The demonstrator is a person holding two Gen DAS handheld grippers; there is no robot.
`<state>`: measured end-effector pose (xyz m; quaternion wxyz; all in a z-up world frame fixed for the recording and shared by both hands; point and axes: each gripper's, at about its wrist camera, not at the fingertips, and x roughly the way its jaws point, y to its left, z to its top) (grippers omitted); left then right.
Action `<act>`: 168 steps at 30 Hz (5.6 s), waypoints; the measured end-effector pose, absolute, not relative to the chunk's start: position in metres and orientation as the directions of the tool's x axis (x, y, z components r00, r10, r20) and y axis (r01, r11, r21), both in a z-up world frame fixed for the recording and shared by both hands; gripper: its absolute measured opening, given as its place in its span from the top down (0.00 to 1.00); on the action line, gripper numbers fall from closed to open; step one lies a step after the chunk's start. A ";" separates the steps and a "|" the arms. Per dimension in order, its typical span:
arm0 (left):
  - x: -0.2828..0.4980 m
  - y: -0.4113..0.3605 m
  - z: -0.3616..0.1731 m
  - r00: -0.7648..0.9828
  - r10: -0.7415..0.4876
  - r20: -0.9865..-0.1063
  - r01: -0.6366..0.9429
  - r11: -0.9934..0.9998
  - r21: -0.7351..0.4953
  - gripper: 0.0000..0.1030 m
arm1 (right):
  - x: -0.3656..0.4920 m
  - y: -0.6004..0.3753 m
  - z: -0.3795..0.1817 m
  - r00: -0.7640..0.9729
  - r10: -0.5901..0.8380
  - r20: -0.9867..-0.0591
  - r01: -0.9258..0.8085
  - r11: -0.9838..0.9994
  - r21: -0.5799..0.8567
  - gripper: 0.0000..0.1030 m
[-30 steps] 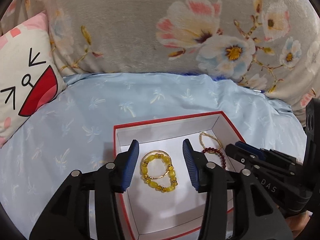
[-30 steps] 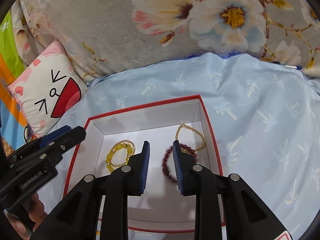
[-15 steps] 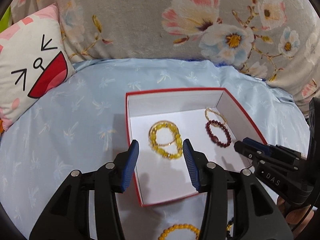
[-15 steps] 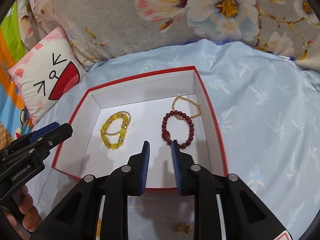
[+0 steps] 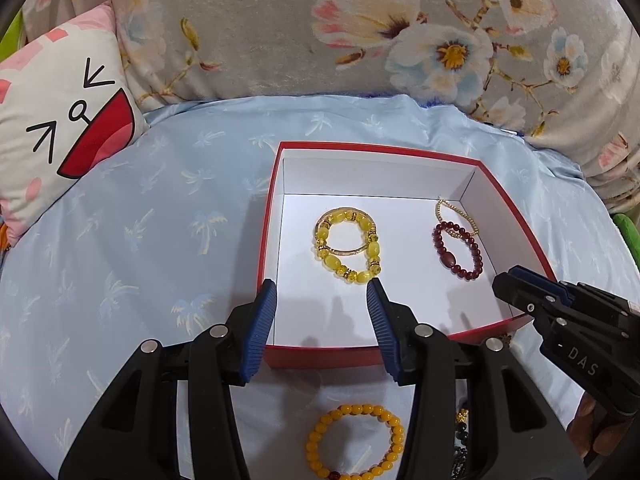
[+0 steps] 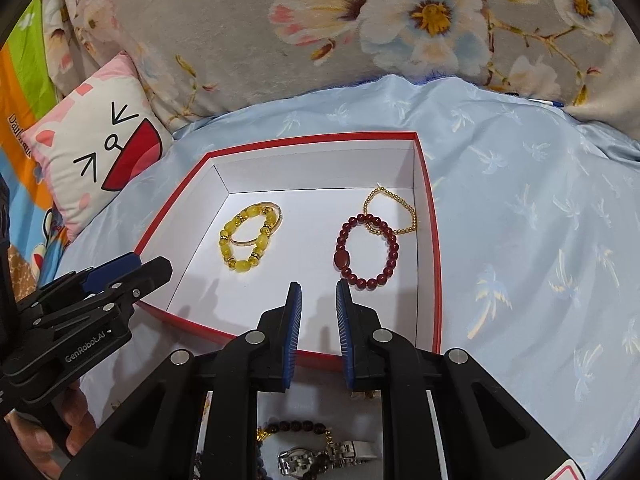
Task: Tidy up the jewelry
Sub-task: 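Withdraw both open tools from the box back over the cloth, then grasp the black bead bracelet with the right tool while the left tool grasps the orange bead bracelet, then carry both bracelets into the red box and open both tools, then withdraw both open tools from the box toward the remaining jewelry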
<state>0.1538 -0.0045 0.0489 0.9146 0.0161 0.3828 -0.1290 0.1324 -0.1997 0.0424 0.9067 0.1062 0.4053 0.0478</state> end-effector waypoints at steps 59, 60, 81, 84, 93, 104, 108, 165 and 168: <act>0.018 0.043 0.010 0.683 -0.145 -0.716 0.130 0.989 -0.076 0.16 | 0.007 -0.192 0.000 0.631 0.220 -0.744 0.077 0.937 0.342 0.60; 0.019 0.043 0.010 0.684 -0.143 -0.715 0.132 0.989 -0.071 0.16 | 0.010 -0.191 -0.001 0.629 0.220 -0.745 0.077 0.937 0.341 0.63; 0.041 0.035 0.006 0.664 -0.150 -0.733 0.133 0.988 -0.082 0.16 | 0.001 -0.195 -0.005 0.644 0.149 -0.750 0.085 0.961 0.265 0.92; 0.052 0.030 0.005 0.663 -0.143 -0.735 0.125 0.989 -0.080 0.17 | -0.008 -0.200 -0.006 0.645 0.151 -0.749 0.091 0.958 0.272 0.92; 0.081 0.016 -0.005 0.629 -0.113 -0.770 0.127 0.991 -0.042 0.37 | -0.012 -0.198 -0.008 0.640 0.156 -0.753 0.081 0.960 0.267 0.92; 0.077 0.012 -0.002 0.623 -0.160 -0.766 0.179 0.982 -0.059 0.93 | -0.014 -0.199 -0.003 0.653 0.183 -0.735 0.068 0.952 0.298 0.92; 0.067 0.016 0.005 0.616 -0.200 -0.762 0.188 0.977 -0.104 0.93 | -0.020 -0.205 0.005 0.663 0.204 -0.720 0.075 0.939 0.335 0.92; 0.176 -0.033 0.076 0.658 -0.298 -0.691 0.271 0.951 -0.152 0.93 | 0.151 -0.196 0.058 0.692 0.241 -0.681 0.021 0.936 0.352 0.89; 0.176 -0.033 0.072 0.672 -0.256 -0.695 0.241 0.963 -0.122 0.78 | 0.149 -0.200 0.057 0.698 0.228 -0.679 0.036 0.936 0.351 0.76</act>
